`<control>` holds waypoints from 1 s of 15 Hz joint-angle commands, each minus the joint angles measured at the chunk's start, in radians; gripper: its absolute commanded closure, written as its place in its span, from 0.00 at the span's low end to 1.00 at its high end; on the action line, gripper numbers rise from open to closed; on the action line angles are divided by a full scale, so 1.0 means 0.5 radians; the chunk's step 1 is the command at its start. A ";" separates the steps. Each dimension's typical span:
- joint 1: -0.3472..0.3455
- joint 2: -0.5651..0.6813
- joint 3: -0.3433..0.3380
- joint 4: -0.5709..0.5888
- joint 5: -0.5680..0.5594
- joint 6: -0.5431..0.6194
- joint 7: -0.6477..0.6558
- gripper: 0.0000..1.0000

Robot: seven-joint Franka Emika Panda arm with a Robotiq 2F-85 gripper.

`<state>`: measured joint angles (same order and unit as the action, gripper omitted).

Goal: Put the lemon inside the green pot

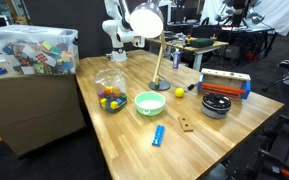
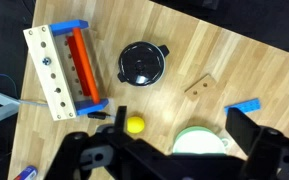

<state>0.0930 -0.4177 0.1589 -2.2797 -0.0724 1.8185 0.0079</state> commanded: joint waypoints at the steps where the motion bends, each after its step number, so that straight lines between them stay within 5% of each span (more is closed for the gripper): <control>1: 0.023 0.003 -0.019 0.006 -0.008 -0.005 0.008 0.00; 6: 0.051 0.233 -0.037 0.097 0.038 -0.001 -0.102 0.00; 11: 0.002 0.591 -0.023 0.345 -0.191 0.037 0.059 0.00; 15: 0.021 0.599 -0.044 0.327 -0.161 0.068 0.036 0.00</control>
<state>0.0967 -0.1188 0.1430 -2.1188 -0.1523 1.8558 0.0249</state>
